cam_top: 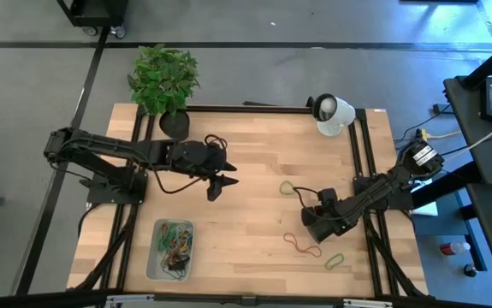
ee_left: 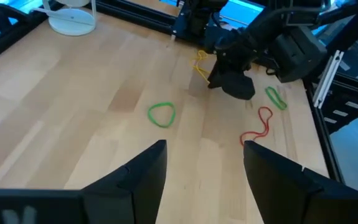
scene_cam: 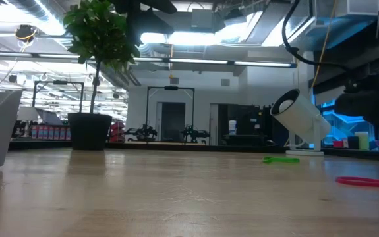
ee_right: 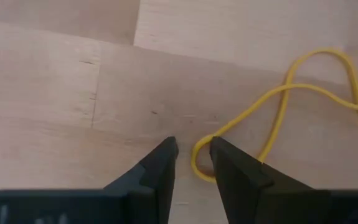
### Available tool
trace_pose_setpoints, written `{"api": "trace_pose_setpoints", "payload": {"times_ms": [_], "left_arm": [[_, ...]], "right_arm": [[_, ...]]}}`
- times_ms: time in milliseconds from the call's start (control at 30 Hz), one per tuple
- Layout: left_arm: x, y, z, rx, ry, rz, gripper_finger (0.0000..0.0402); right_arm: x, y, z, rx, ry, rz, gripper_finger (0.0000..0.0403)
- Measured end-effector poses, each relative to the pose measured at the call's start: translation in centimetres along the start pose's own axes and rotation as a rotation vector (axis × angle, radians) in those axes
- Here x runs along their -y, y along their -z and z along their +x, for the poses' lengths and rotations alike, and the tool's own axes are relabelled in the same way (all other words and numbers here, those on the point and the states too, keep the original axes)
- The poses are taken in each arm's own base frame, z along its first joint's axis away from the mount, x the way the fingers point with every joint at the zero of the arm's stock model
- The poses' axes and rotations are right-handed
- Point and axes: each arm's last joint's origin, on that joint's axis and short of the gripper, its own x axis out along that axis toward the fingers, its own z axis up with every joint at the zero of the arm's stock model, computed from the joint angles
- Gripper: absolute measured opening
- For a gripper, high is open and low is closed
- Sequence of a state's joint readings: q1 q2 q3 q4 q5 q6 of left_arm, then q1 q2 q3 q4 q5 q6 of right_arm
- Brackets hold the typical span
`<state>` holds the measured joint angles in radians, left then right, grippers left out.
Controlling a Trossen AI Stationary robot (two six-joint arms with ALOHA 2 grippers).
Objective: Pick and place rubber bands into bin
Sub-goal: Put the yellow rubber band into the bin
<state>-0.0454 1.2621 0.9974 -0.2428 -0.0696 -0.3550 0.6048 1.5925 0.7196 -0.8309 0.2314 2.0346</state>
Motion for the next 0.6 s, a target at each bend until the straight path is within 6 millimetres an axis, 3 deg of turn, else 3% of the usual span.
{"api": "trace_pose_setpoints", "payload": {"times_ms": [167,367,533,600], "left_arm": [[0.0,0.0,0.0,0.006,-0.014,0.003,0.0205],[-0.2,-0.1,0.0,0.028,-0.078,0.031,0.0205],[-0.2,-0.2,0.0,0.045,-0.081,0.034,0.0205],[-0.1,-0.3,0.0,0.049,-0.064,0.052,0.0205]], "right_arm": [[-0.2,0.0,-0.1,0.000,-0.009,-0.077,0.0098],[0.0,0.1,0.3,-0.004,-0.028,-0.158,0.0012],[-0.9,0.2,-0.7,0.000,-0.045,-0.179,0.0004],[-2.0,0.3,-2.2,-0.006,-0.109,-0.196,0.0003]]}}
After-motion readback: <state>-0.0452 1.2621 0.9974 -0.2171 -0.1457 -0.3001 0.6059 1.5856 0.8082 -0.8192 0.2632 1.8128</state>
